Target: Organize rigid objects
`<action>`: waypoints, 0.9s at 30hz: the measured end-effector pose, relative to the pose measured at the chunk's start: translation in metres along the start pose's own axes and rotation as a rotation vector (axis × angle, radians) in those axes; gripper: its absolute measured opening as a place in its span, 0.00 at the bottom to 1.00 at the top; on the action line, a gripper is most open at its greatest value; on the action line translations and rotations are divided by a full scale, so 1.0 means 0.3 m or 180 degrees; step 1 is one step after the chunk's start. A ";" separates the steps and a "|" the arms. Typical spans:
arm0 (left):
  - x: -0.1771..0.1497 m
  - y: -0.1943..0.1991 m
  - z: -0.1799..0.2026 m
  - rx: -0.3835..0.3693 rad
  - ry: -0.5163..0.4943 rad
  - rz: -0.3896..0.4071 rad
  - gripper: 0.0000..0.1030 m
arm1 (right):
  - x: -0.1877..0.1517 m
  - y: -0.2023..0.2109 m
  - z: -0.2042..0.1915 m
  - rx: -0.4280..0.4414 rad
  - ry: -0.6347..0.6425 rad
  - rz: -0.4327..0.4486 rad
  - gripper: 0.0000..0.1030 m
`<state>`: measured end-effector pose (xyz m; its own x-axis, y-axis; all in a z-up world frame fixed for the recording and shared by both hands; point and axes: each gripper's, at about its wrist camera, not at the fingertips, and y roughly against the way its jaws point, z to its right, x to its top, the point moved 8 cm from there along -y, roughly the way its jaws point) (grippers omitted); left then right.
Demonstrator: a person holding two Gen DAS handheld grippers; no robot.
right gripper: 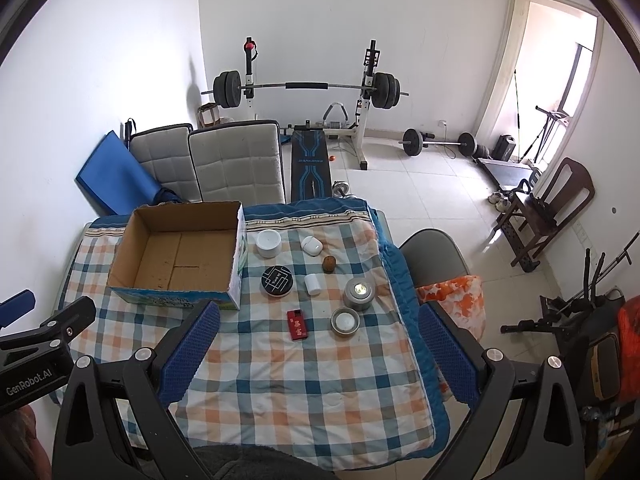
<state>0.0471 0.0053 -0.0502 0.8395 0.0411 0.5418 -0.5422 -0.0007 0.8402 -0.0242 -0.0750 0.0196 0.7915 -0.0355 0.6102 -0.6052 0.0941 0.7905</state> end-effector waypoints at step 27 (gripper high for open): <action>0.018 0.017 -0.005 -0.0002 -0.0006 0.0022 1.00 | 0.008 0.016 0.004 0.0062 -0.0009 0.0050 0.98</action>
<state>0.0487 0.0071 -0.0430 0.8359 0.0393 0.5475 -0.5479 -0.0004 0.8365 -0.0254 -0.0760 0.0249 0.7817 -0.0369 0.6226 -0.6190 0.0754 0.7817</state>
